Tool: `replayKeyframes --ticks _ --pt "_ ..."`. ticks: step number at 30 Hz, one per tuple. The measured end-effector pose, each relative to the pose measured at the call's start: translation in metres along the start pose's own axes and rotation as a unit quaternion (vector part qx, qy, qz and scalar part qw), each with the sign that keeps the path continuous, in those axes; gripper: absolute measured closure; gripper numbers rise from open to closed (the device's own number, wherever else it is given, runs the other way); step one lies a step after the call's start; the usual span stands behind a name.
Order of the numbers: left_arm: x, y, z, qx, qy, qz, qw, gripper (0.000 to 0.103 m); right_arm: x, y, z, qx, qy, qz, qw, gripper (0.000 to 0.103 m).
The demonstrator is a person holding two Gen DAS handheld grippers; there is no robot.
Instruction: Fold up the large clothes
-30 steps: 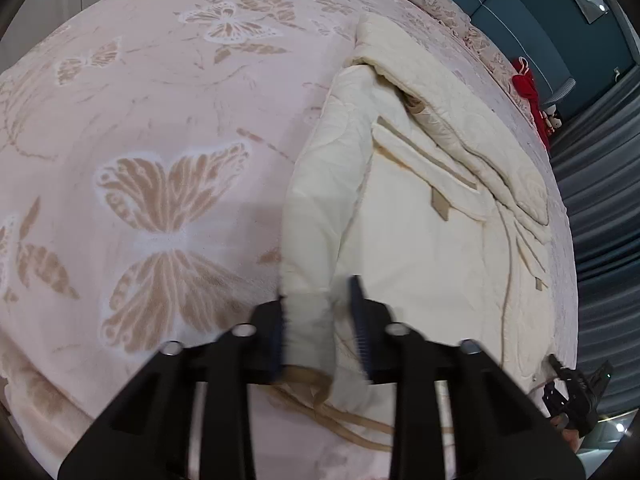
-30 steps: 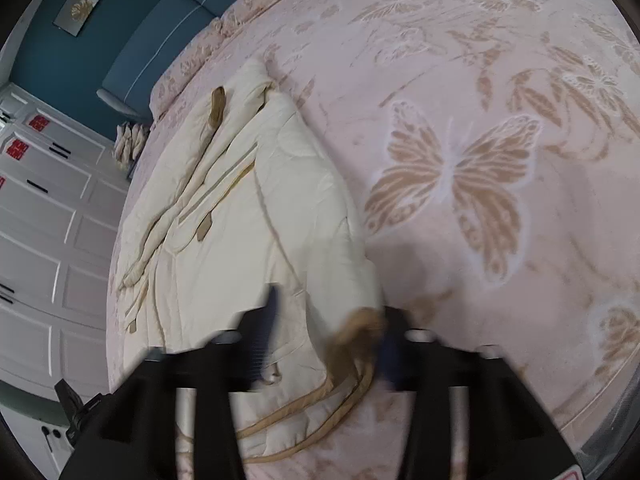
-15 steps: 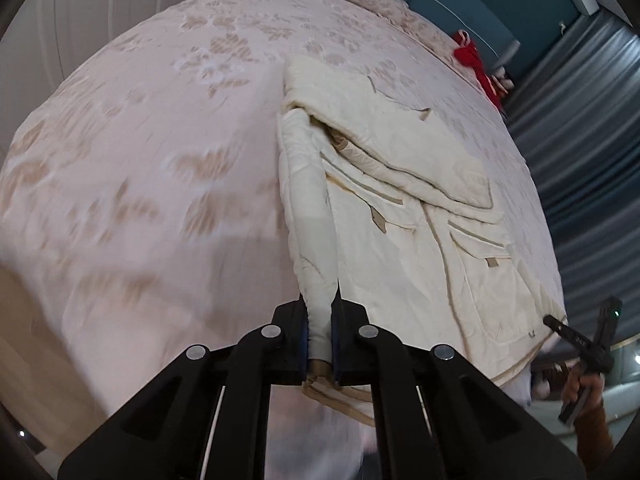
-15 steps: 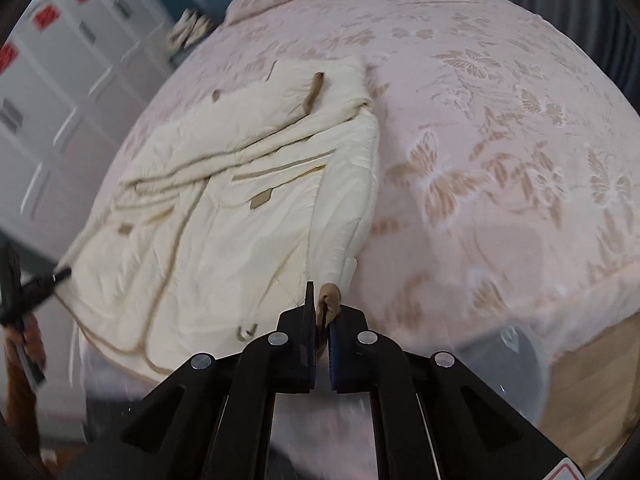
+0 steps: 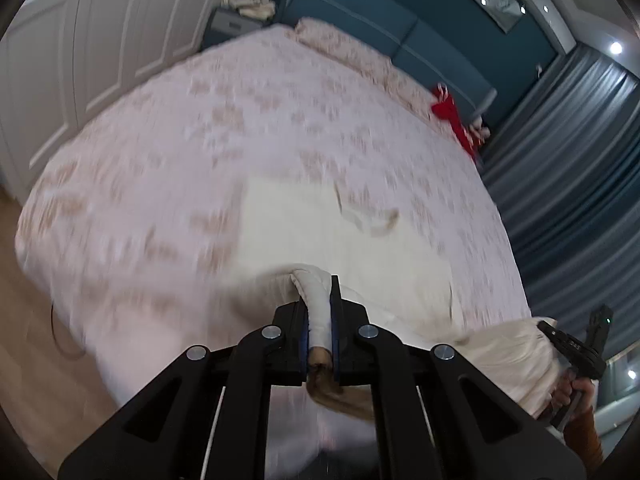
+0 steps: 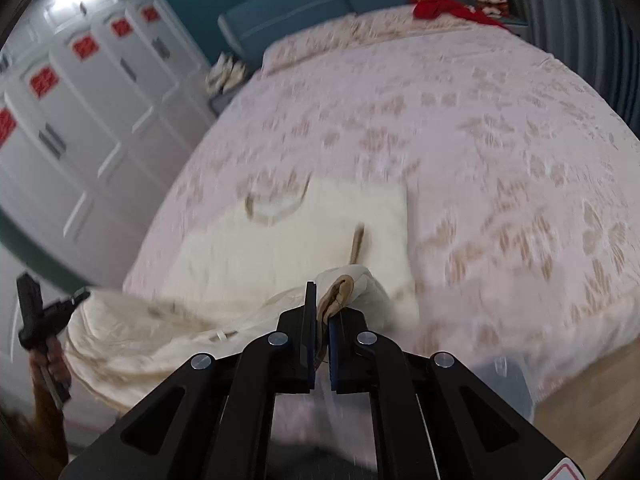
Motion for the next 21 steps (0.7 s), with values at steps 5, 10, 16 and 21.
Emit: replayKeyframes --ticks 5,10,16,21 --pt "0.004 -0.056 0.069 0.025 -0.039 0.009 0.9989 0.096 0.037 -0.042 0.059 0.039 -0.008 0.074 0.996 0.099" --pt "-0.01 -0.076 0.145 0.007 -0.096 0.01 0.9953 0.096 0.054 -0.056 0.124 0.037 0.017 0.097 0.994 0.099" --pt "-0.041 -0.074 0.224 -0.034 -0.158 0.002 0.9869 0.095 0.07 -0.057 0.191 0.018 0.055 0.113 0.992 0.099" --pt "-0.057 -0.062 0.263 -0.047 -0.186 0.01 0.9813 0.093 0.081 -0.051 0.229 0.002 0.076 0.121 0.99 0.098"
Point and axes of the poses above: each gripper's, at about its wrist camera, not at the fingertips, and z roughly the way its jaws point, x to its right, y to its underside, the point moved 6 cm from there along z, roughly the way its jaws point, and after that the axes turned 8 degrees about -z, right-handed, at the moved point
